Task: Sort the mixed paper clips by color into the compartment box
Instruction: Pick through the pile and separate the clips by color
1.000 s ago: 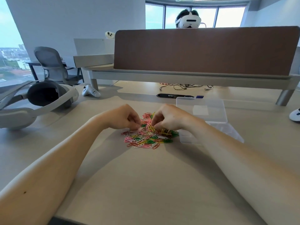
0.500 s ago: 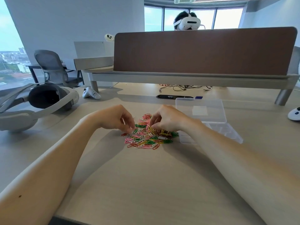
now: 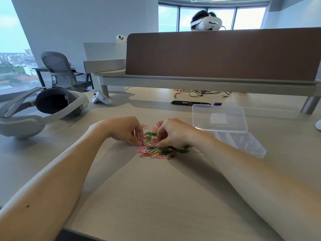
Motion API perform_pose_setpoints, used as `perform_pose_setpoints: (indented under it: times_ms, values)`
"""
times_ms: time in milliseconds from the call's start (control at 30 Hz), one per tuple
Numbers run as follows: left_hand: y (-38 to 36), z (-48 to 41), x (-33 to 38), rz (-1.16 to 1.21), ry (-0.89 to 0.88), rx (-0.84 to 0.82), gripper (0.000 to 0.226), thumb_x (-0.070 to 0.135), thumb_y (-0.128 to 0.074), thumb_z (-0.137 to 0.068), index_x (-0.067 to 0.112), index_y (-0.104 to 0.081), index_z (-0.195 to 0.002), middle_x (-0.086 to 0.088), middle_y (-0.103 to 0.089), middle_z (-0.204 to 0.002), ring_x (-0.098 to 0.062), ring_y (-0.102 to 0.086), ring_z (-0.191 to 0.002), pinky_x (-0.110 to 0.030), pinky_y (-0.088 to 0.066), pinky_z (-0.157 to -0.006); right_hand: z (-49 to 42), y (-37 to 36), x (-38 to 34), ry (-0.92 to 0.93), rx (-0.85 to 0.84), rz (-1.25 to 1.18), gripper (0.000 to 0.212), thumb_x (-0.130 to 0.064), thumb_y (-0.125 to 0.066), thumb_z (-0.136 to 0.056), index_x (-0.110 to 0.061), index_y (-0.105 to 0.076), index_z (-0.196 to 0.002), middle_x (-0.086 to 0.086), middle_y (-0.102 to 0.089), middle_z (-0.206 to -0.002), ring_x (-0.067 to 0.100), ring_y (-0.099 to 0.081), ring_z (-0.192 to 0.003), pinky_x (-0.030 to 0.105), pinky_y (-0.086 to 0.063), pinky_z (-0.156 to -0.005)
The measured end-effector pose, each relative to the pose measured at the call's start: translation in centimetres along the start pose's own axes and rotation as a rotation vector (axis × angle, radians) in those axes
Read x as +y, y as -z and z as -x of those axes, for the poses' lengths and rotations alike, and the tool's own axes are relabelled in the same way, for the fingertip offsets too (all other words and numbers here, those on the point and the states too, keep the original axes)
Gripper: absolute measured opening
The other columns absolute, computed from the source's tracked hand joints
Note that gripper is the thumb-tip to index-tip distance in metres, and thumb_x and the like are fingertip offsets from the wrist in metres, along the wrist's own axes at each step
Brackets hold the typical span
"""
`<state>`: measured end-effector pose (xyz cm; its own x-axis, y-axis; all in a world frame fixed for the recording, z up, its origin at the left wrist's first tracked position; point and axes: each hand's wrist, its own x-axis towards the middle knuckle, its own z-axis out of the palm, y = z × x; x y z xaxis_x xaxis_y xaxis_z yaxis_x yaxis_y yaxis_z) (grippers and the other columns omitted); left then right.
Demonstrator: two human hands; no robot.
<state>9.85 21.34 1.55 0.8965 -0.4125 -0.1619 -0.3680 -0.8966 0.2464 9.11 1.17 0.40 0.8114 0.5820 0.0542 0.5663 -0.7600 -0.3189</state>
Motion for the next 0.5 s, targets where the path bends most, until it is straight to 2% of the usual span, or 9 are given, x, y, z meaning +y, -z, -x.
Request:
perform_pose_setpoints:
  times_ms: [133, 300, 433, 500]
  values:
    - [0.1, 0.0, 0.0, 0.016, -0.029, 0.030, 0.004, 0.024, -0.074, -0.082, 0.023, -0.074, -0.085, 0.009, -0.070, -0.083, -0.010, -0.062, -0.079, -0.021, -0.049, -0.075, 0.3, 0.5, 0.2, -0.011, 0.041, -0.055, 0.014, -0.025, -0.072, -0.085, -0.018, -0.077, -0.096, -0.009, -0.064, -0.085, 0.008, -0.058, -0.082, 0.019, -0.043, -0.063]
    - [0.0, -0.2, -0.1, 0.107, -0.043, 0.088, 0.005, 0.023, -0.076, -0.080, 0.024, -0.074, -0.084, 0.013, -0.071, -0.078, 0.000, -0.061, -0.069, -0.015, -0.049, -0.072, 0.4, 0.9, 0.4, -0.039, 0.055, -0.100, 0.012, -0.027, -0.071, -0.086, -0.019, -0.076, -0.094, -0.011, -0.063, -0.081, 0.005, -0.057, -0.079, 0.021, -0.047, -0.067]
    - [0.1, 0.0, 0.1, 0.148, -0.041, 0.113, 0.010, 0.018, -0.076, -0.080, 0.021, -0.076, -0.090, 0.012, -0.072, -0.081, 0.003, -0.062, -0.068, -0.009, -0.048, -0.069, 0.5, 1.1, 0.6, -0.053, 0.062, -0.131, 0.009, -0.022, -0.072, -0.085, -0.019, -0.076, -0.093, -0.006, -0.068, -0.087, 0.009, -0.060, -0.082, 0.024, -0.051, -0.071]
    - [0.3, 0.1, 0.1, 0.154, -0.031, 0.088, 0.014, 0.019, -0.077, -0.079, 0.020, -0.076, -0.093, 0.011, -0.073, -0.083, 0.003, -0.063, -0.069, -0.012, -0.050, -0.072, 0.5, 1.2, 0.6, -0.058, 0.062, -0.150, 0.010, -0.021, -0.071, -0.086, -0.018, -0.076, -0.095, -0.005, -0.068, -0.089, 0.009, -0.060, -0.083, 0.023, -0.050, -0.071]
